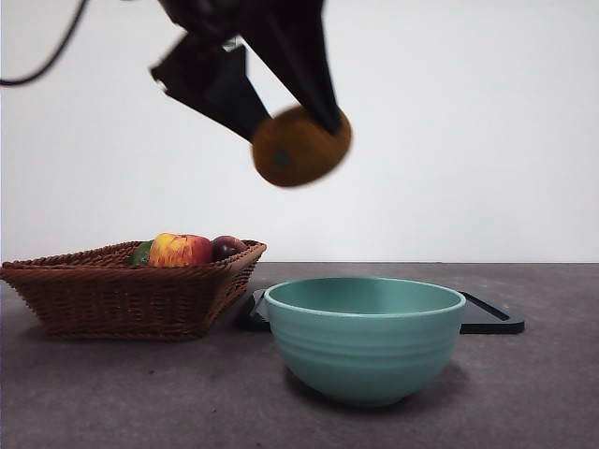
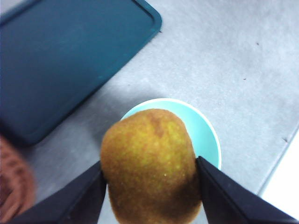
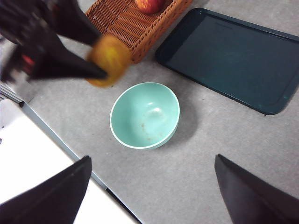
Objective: Pick up the wifruite, put it on the bowl, pick up the plate, put it on desk
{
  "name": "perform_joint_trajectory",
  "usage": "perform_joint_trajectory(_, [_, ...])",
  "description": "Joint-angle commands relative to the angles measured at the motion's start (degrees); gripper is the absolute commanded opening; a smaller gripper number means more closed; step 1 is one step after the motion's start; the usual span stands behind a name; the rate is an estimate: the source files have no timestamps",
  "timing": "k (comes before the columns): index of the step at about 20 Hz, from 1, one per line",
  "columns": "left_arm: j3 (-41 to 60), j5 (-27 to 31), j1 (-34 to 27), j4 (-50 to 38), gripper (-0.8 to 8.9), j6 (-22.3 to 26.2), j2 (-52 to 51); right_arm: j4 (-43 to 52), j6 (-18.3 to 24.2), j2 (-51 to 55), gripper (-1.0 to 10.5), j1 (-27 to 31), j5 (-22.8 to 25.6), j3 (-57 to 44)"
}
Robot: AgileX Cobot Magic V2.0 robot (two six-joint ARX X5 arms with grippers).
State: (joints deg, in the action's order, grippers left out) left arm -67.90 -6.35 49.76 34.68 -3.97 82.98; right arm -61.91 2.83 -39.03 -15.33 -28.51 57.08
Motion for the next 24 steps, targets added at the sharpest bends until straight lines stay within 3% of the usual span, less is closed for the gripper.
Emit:
perform_joint_trajectory(1, [-1.16,-0.09,1.97,-1.49,2.36,-0.15,4.15,0.52,0.42,-0.2,4.2,-0.17,0.0,1.11])
perform_joint_trajectory(9, [-1.16,0.68,4.63,-6.49,2.36,0.11,15.93,0.5,0.17,-0.2,4.2,-0.17,0.0,1.11])
perform_joint_trajectory(18, [-1.16,2.36,5.4,-7.61,2.51,0.28,19.8,0.55,0.2,-0.2,4.2,-0.17,0.02,1.11])
perform_joint_trajectory(22, [-1.16,2.34,5.81,-7.56,3.55,0.26,19.82,0.55,0.22,-0.2,4.2,-0.17,0.02,1.11])
perform_joint_trajectory(24, [-1.16,2.34,5.95,-7.58,3.55,-0.17,19.82,0.55,0.22,-0.2,4.2,-0.17,0.02,1.11])
